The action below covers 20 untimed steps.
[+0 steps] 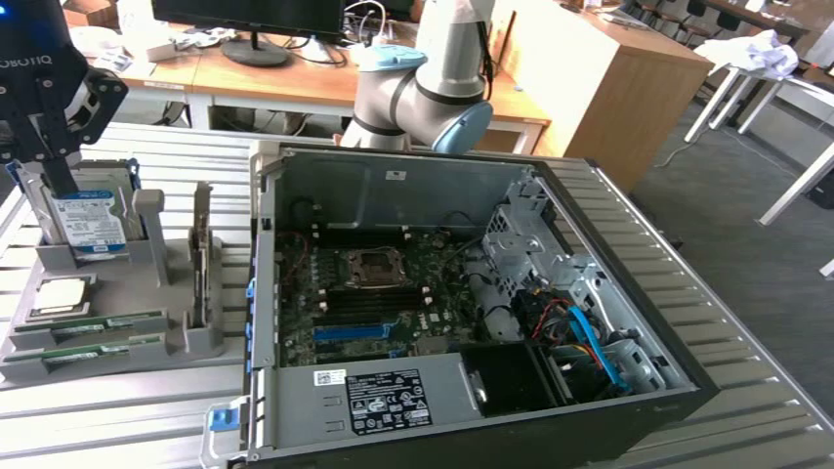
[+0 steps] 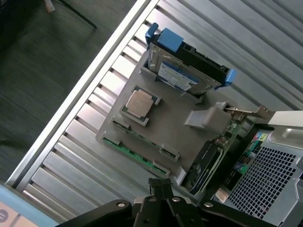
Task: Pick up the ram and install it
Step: 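Pick up the ram and move it above insertion slot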
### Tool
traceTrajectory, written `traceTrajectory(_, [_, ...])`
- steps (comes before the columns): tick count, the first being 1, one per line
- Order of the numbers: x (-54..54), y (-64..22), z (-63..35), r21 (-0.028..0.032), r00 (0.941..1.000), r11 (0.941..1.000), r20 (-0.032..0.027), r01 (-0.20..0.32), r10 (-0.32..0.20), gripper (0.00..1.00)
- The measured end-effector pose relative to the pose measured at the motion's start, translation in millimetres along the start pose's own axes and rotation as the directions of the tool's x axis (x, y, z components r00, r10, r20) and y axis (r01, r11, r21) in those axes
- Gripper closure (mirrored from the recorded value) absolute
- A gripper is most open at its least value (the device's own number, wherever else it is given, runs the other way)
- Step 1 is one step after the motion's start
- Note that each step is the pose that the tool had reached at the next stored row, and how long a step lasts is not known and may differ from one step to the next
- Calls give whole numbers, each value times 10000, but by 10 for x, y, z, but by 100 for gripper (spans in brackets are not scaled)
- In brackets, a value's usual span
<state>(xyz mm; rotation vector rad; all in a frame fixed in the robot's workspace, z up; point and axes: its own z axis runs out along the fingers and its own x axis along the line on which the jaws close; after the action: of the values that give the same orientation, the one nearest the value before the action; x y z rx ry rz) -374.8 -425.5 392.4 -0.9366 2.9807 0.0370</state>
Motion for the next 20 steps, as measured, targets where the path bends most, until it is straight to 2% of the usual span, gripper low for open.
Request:
traceTrajectory(11, [0, -1, 0, -13, 9973, 9973, -16, 732, -732, 90])
traceTrajectory(20, [1, -1, 1, -25, 9899, 9899, -30, 1417, -1417, 90])
